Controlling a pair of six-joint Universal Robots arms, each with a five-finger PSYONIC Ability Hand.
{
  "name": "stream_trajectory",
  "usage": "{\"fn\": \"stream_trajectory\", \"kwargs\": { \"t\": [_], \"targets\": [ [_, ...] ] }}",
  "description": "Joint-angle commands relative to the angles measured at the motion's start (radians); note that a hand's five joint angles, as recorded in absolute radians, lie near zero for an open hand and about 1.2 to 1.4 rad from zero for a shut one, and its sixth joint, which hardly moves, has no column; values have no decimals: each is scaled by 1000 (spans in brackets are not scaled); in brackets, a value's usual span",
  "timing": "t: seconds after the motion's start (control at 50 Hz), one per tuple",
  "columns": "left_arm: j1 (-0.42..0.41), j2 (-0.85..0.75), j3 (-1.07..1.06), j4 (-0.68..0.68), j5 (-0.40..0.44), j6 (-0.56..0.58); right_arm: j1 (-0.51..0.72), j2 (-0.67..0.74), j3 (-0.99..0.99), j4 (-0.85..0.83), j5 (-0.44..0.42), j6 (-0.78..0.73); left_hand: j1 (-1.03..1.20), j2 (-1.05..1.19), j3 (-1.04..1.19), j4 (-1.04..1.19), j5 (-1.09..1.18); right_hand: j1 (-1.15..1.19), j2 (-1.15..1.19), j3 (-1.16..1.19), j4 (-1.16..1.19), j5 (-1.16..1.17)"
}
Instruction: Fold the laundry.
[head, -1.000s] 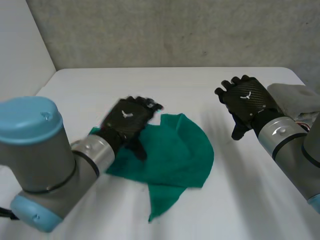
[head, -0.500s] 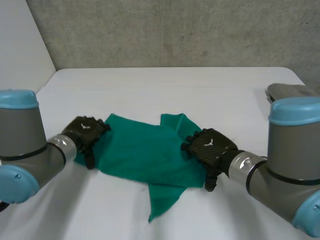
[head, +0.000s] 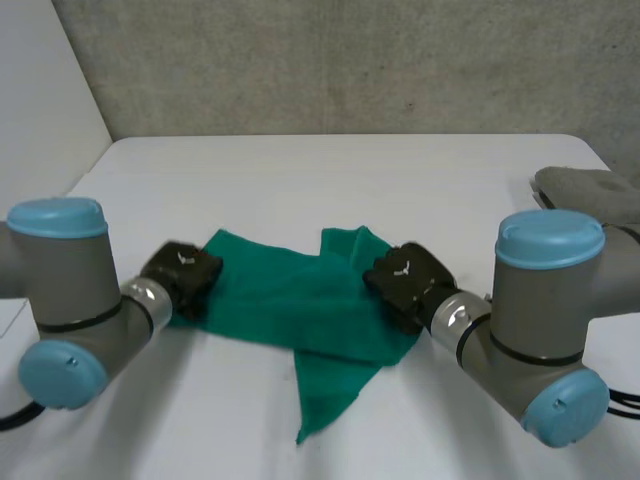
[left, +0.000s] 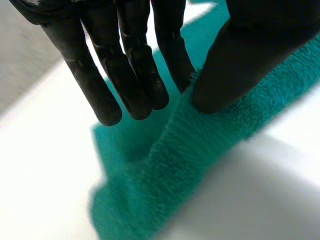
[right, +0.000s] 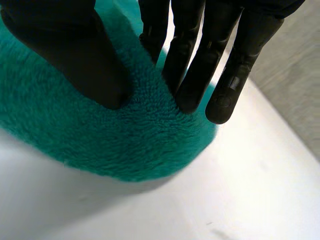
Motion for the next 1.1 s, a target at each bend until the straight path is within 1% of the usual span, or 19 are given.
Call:
{"fn": "stream_trajectory", "kwargs": {
  "t": [0.02, 0.08, 0.2, 0.26, 0.34, 0.42, 0.52, 0.62, 0.7, 0.84, 0.9, 0.92, 0.94, 0.96, 0.98, 1.0, 1.04, 1.06, 1.1],
  "targets": [
    [-78, 54, 92, 109, -147, -3, 1, -88, -71, -10, 37, 1, 268, 206, 210, 202, 248, 422, 226, 217, 209, 237],
    [-108, 152, 84, 135, -151, -14, -2, -166, -84, -10, 33, -1, 268, 206, 210, 202, 248, 422, 226, 217, 209, 237],
    [-122, 360, 38, 151, -150, -55, -12, -301, -127, 8, 28, 12, 268, 206, 210, 202, 248, 422, 226, 217, 209, 237],
    [-133, 505, 20, 148, -151, -100, -11, -364, -188, 121, 11, 6, 268, 206, 210, 202, 248, 422, 226, 217, 209, 237],
    [-142, 614, 12, 137, -151, -138, -12, -396, -293, 256, -4, 10, 268, 206, 210, 202, 248, 422, 226, 217, 209, 237],
    [-162, 688, 9, 122, -151, -166, -20, -425, -390, 330, -12, 12, 268, 206, 210, 202, 248, 422, 226, 217, 209, 237],
    [-188, 707, 20, 76, -151, -180, -31, -427, -491, 361, -12, 12, 268, 206, 210, 202, 248, 422, 226, 217, 209, 237],
    [-194, 662, 23, 53, -151, -180, -35, -341, -546, 395, -23, 2, 268, 206, 210, 202, 248, 422, 226, 217, 209, 237],
    [-188, 492, 32, 50, -153, -173, -38, -156, -617, 407, -24, -13, 268, 206, 210, 202, 248, 422, 226, 217, 209, 237],
    [-177, 251, 99, 56, -159, -170, -23, 93, -712, 389, -9, -102, 268, 206, 210, 202, 248, 422, 226, 217, 209, 237],
    [-164, 129, 156, 57, -161, -172, -23, 208, -775, 366, 6, -152, 268, 206, 210, 202, 248, 422, 226, 217, 209, 237],
    [-156, 98, 173, 59, -161, -172, -23, 260, -807, 346, 31, -166, 268, 206, 210, 202, 248, 422, 226, 217, 209, 237],
    [-145, 41, 210, 57, -162, -173, -23, 291, -824, 332, 51, -171, 268, 206, 210, 202, 248, 394, 198, 189, 181, 209],
    [-142, 21, 222, 56, -162, -173, -23, 309, -834, 323, 69, -172, 239, 177, 181, 174, 219, 263, 67, 58, 50, 78],
    [-141, -2, 240, 56, -162, -173, -23, 331, -847, 311, 92, -172, 140, 78, 82, 75, 120, 85, -112, -120, -128, -101],
    [-142, -37, 271, 53, -159, -179, -23, 364, -870, 289, 144, -171, -236, -298, -294, -301, -256, -405, -602, -610, -619, -591],
    [-148, -63, 291, 53, -162, -173, -20, 381, -885, 277, 199, -174, -669, -732, -727, -735, -690, -799, -995, -1004, -1012, -985],
    [-153, -68, 296, 54, -164, -173, -20, 380, -887, 271, 224, -172, -773, -835, -831, -838, -793, -799, -996, -1004, -1013, -985],
    [-153, -70, 297, 54, -164, -175, -14, 356, -885, 261, 281, -162, -868, -930, -926, -933, -888, -799, -996, -1004, -1013, -985]
  ]
}}
